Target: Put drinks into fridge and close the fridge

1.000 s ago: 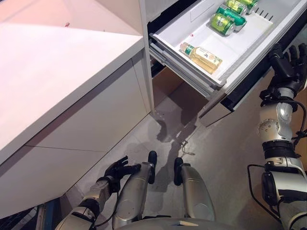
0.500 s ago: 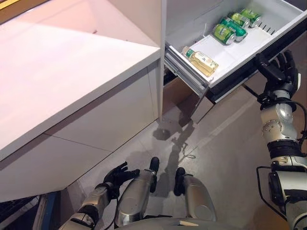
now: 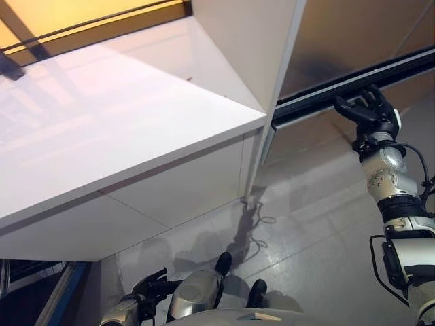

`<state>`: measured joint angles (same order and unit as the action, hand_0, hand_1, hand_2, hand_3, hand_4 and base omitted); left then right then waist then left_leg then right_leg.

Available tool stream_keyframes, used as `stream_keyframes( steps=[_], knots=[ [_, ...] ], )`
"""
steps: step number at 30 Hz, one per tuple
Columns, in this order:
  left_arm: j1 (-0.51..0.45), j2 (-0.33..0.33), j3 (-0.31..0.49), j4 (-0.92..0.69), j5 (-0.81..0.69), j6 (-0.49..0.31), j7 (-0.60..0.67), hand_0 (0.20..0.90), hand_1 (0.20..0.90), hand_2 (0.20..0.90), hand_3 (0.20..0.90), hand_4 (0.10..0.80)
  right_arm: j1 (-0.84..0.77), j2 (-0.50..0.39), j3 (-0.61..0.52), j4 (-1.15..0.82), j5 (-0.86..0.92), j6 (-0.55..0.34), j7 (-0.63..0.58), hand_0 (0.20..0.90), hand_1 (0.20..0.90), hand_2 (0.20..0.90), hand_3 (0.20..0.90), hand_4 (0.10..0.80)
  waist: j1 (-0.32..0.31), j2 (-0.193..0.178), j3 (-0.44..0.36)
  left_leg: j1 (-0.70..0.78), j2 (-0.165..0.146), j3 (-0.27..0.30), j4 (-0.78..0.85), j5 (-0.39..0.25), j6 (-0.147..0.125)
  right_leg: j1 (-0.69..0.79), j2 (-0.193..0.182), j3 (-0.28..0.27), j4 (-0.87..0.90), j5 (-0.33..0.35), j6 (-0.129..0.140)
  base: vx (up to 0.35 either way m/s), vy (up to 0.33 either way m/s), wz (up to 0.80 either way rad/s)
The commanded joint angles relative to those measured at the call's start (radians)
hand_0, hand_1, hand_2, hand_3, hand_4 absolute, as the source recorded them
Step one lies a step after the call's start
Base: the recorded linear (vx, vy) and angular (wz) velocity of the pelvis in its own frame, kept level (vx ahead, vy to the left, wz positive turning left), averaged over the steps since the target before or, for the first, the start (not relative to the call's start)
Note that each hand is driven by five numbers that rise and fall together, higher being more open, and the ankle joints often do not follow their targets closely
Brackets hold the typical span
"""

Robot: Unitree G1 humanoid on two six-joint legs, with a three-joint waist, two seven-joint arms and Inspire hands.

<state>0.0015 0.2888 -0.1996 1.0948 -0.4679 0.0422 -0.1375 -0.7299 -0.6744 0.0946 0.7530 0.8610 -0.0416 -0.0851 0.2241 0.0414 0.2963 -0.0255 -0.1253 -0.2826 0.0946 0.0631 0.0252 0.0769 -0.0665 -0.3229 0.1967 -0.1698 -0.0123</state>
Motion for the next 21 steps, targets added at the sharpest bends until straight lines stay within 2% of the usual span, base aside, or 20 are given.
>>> stream_keyframes(
  steps=[1, 8, 14, 21],
  knots=[
    [0.050, 0.078, -0.029, -0.007, 0.042, -0.021, -0.024, 0.900, 0.900, 0.900, 0.900, 0.800, -0.190, -0.010, 0.029, -0.055, -0.024, -0.085, 0.071, 0.900, 0.900, 0.900, 0.900, 0.800, 0.046, -0.078, -0.117, 0.023, -0.003, 0.056, 0.020, -0.117, 0.034, -0.024, -0.055, 0.093, -0.029, 0.100, 0.050, 0.022, 0.007, 0.05],
    [0.051, 0.076, -0.023, 0.012, 0.048, -0.021, -0.031, 0.900, 0.900, 0.900, 0.900, 0.800, -0.186, -0.030, 0.020, -0.069, -0.113, -0.141, -0.023, 0.900, 0.900, 0.900, 0.900, 0.800, 0.020, -0.097, -0.157, 0.051, 0.009, 0.100, -0.006, -0.121, 0.035, -0.004, -0.040, 0.116, -0.080, 0.126, 0.056, -0.011, -0.004, -0.04],
    [0.050, 0.070, -0.015, 0.025, 0.041, -0.009, -0.040, 0.900, 0.900, 0.900, 0.900, 0.800, -0.152, -0.078, 0.021, -0.195, -0.238, -0.180, -0.116, 0.900, 0.900, 0.900, 0.900, 0.800, -0.039, -0.105, -0.187, 0.079, 0.024, 0.157, -0.047, -0.116, 0.032, -0.001, -0.016, 0.175, -0.138, 0.160, 0.059, -0.077, -0.011, -0.24],
    [0.027, 0.033, -0.001, 0.083, 0.041, -0.029, -0.043, 0.900, 0.900, 0.900, 0.900, 0.800, -0.011, -0.123, -0.077, -0.381, -0.298, -0.193, -0.239, 0.900, 0.900, 0.900, 0.900, 0.800, -0.128, -0.112, -0.249, 0.105, 0.060, 0.242, -0.148, -0.078, 0.005, -0.011, 0.013, 0.233, -0.226, 0.207, 0.068, -0.063, -0.028, -0.43]
  ],
)
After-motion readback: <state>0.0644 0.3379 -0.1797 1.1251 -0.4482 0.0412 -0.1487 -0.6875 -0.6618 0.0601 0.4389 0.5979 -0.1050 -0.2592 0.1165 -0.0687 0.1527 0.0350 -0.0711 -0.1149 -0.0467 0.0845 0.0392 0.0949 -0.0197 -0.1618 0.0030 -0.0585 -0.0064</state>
